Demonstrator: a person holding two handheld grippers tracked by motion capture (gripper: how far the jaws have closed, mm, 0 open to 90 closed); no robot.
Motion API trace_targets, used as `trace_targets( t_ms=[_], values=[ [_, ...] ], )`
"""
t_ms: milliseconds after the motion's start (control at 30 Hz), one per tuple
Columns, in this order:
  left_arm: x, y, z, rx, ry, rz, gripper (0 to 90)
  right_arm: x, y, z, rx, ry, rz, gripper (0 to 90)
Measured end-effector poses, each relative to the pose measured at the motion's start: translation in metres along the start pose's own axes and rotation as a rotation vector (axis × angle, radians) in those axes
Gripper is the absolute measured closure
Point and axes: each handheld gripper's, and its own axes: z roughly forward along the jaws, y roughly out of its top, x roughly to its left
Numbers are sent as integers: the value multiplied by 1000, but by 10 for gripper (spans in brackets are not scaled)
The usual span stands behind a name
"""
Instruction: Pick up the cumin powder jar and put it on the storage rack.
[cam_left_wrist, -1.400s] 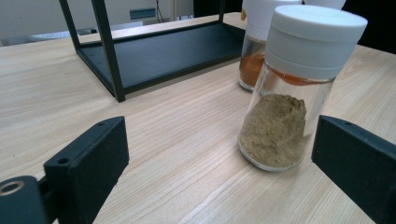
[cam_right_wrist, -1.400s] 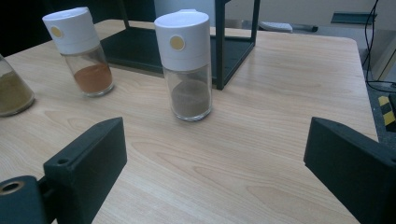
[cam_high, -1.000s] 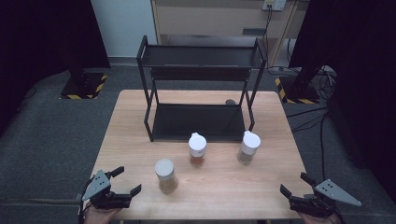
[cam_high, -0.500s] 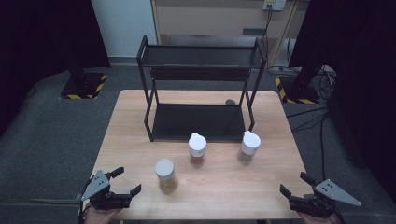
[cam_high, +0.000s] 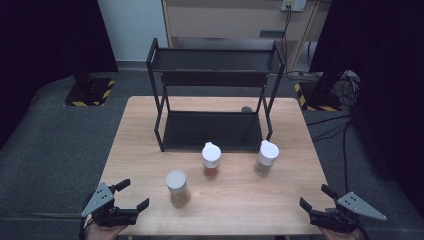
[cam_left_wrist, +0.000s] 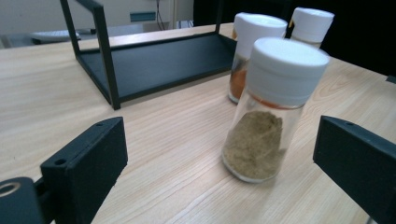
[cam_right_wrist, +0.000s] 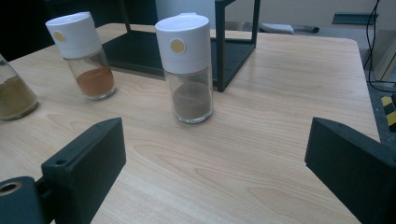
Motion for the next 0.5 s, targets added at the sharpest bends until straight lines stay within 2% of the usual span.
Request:
trace_targets(
  t_ms=[133,233,500],
  values=[
    [-2,11,-4,1,-13,-3,18,0,0,0,2,-1,-1,56],
    [-4,17,-5,5,-16,10,17,0,0,0,2,0,2,56],
    [-5,27,0,-7,-50,19,17,0,0,0,1,-2,2,55]
  ],
)
